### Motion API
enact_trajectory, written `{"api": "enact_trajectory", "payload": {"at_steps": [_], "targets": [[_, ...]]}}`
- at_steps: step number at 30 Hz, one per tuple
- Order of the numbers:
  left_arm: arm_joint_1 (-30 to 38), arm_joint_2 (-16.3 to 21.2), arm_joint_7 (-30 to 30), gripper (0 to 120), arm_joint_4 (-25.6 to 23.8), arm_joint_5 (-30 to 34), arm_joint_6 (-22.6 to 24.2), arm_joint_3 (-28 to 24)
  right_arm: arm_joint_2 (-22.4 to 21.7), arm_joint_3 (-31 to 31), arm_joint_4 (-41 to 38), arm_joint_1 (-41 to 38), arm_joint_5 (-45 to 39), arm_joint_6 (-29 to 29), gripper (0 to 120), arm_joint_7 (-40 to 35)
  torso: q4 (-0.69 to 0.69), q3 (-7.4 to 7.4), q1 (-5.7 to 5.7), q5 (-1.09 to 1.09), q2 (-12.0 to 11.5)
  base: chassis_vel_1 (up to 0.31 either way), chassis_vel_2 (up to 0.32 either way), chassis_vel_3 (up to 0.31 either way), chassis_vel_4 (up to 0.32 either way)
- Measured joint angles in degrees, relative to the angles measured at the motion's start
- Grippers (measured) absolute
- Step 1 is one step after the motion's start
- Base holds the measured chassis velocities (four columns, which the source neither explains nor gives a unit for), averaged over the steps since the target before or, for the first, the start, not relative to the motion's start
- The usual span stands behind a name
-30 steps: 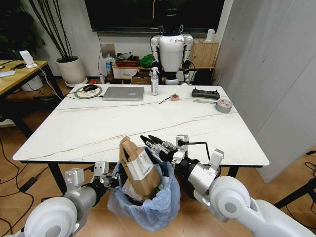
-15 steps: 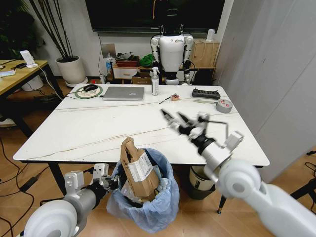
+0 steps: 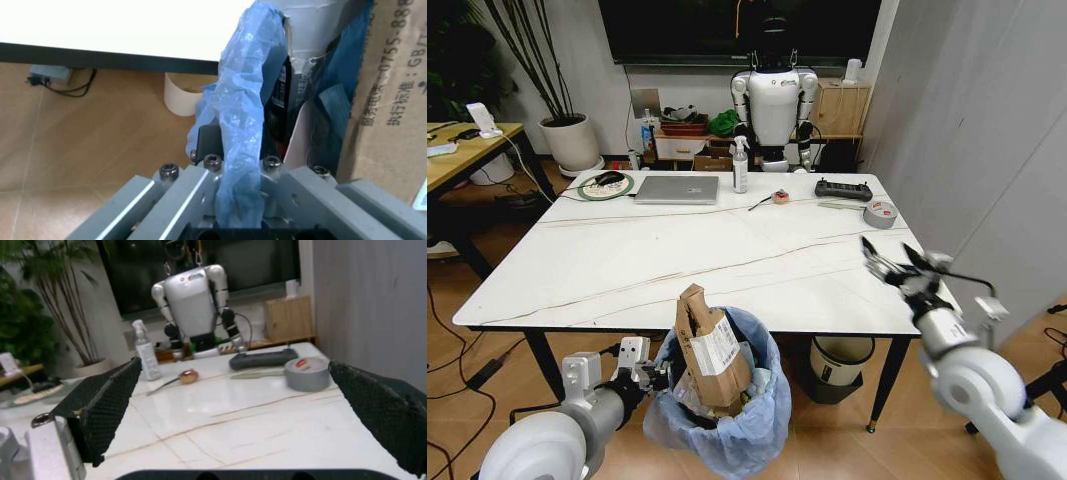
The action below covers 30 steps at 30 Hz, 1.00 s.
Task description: Pick up the trash bin and place the trash from the table into it.
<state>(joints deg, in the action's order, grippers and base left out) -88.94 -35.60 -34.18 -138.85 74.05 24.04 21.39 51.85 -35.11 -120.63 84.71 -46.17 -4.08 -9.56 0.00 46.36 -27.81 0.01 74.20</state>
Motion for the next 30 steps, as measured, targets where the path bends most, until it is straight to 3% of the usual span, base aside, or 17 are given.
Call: {"api": "enact_trajectory", "payload": {"at_steps": [7, 15, 21, 30], "targets": [[0.2, -1.1, 1.4, 0, 0.4, -2.6, -0.3, -1.5, 7.9, -11.2, -2.1, 14.6, 11.7, -4.7, 100, 8.4, 0.00, -0.01, 0.00, 0.00, 0.0, 0.000, 0.000, 0.000, 0.000], [-0.1, -2.0, 2.9, 0, 0.7, -5.1, -0.7, -2.5, 18.5, -18.1, -4.4, 25.0, 15.9, -10.0, 100, 14.6, -0.01, 0.00, 0.00, 0.00, 0.0, 0.000, 0.000, 0.000, 0.000], [-1.4, -2.2, 3.5, 0, 0.7, -6.9, -1.3, -2.6, 21.8, -18.9, -4.9, 28.1, 17.3, -12.1, 100, 16.4, 0.00, 0.00, 0.00, -0.01, 0.0, 0.000, 0.000, 0.000, 0.000], [-2.5, -3.1, 4.5, 0, 1.9, -10.1, -2.1, -2.7, 22.0, -18.8, -4.6, 28.2, 17.5, -12.3, 100, 16.3, 0.00, 0.01, 0.00, -0.01, 0.0, 0.000, 0.000, 0.000, 0.000]]}}
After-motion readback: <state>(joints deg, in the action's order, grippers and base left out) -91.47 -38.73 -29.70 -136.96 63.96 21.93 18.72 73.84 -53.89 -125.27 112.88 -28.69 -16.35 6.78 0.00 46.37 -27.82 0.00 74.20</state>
